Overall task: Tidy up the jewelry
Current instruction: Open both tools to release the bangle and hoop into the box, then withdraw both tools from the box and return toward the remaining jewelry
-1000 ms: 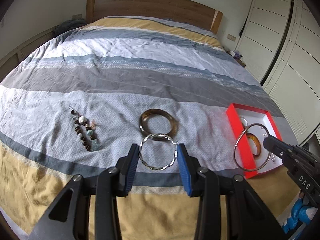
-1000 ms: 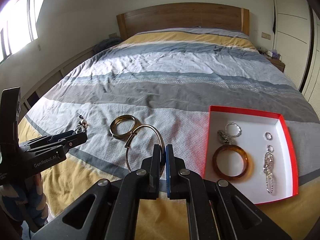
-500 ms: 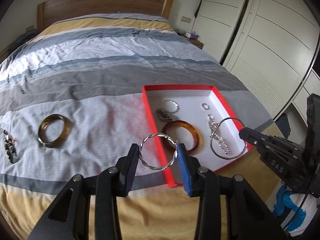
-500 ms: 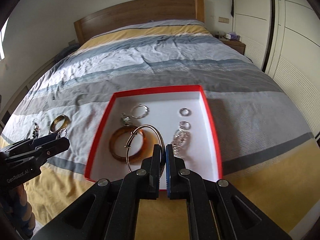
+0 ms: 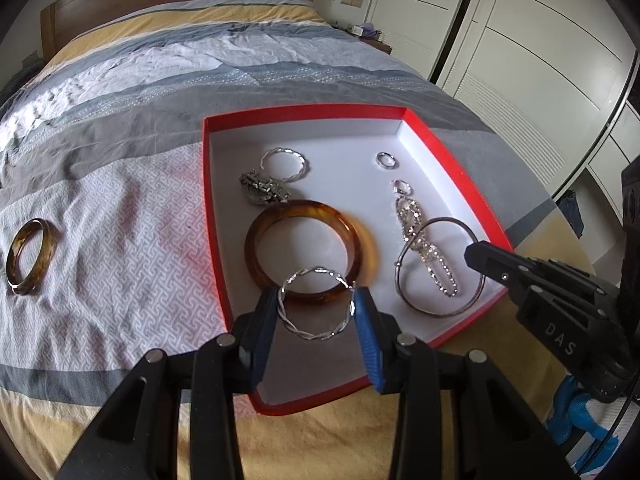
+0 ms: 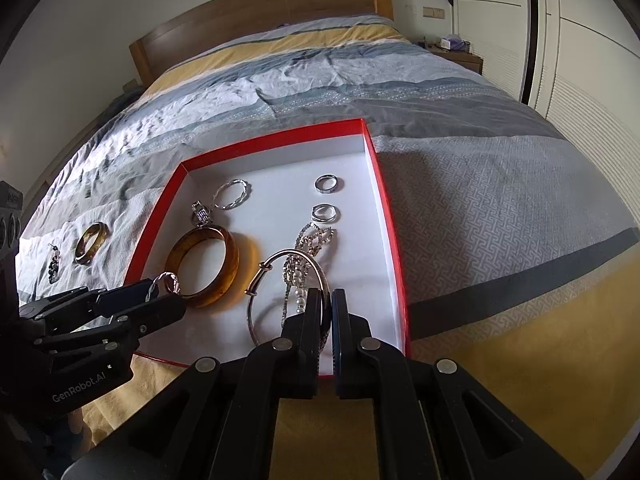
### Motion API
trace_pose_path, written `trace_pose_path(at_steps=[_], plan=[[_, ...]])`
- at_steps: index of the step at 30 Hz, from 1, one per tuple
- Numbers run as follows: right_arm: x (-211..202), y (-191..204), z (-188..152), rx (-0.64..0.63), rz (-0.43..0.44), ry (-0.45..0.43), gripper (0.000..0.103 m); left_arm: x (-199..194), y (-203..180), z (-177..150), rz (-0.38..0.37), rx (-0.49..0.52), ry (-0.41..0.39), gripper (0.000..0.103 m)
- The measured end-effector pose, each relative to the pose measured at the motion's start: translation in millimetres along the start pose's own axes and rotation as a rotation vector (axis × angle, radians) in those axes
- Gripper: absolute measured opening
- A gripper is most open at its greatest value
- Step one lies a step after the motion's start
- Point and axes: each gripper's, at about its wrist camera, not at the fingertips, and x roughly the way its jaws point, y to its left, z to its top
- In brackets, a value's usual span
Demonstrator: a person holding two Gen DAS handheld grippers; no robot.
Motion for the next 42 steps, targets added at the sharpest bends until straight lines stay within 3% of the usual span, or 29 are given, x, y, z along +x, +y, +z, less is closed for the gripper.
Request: trace_pose_path(at_steps=[12, 26, 35, 42], plan=[[-5, -7, -1, 0.017, -0.035, 0.008, 0.006, 0, 0, -1, -0.017, 0.001, 0.013, 0.037], [-77, -9, -15, 0.088, -0.039, -0.055, 0.012, -18, -6, -8, -0.030, -0.010, 0.034, 0.041], [-128, -3, -31, 0.133, -0.043, -0.080, 0.020, -94, -6, -21, -0.008, -0.038, -0.068, 0.041], [-170, 33, -49, 0.129, 0.000, -0.098, 0.029, -172, 4, -55, 0.040, -0.085, -0.133, 0.041]])
